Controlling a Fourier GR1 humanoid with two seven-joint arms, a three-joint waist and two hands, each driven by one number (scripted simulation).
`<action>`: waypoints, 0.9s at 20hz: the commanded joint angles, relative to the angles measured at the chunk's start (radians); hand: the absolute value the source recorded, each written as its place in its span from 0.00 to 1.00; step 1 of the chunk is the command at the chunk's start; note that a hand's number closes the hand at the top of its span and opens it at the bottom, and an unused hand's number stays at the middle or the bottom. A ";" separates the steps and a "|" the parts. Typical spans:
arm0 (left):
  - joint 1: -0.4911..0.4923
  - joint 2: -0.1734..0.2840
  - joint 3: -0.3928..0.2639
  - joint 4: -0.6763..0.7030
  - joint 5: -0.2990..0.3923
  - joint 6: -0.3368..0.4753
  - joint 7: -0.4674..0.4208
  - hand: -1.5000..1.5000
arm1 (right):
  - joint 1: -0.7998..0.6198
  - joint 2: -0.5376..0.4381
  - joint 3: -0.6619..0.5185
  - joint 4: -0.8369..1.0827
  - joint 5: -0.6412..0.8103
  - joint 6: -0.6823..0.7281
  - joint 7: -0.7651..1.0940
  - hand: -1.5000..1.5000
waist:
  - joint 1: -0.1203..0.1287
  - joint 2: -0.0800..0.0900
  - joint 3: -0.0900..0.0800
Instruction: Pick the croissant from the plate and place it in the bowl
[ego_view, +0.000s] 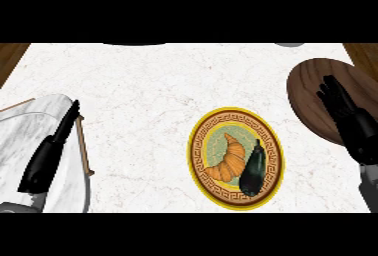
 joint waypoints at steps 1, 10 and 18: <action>0.027 0.000 0.059 -0.016 0.031 -0.022 0.023 0.50 | 0.014 0.049 0.019 -0.134 0.086 -0.129 0.064 1.00 | -0.011 -0.015 -0.004; 0.005 -0.046 0.170 0.016 0.168 0.041 0.144 0.50 | 0.193 -0.074 0.049 -0.083 0.472 -0.511 0.342 0.00 | -0.116 -0.038 -0.021; -0.025 -0.039 0.187 -0.008 0.185 0.047 0.202 0.50 | 0.376 0.038 0.302 -0.324 0.879 -0.743 0.551 0.00 | -0.090 -0.035 -0.017</action>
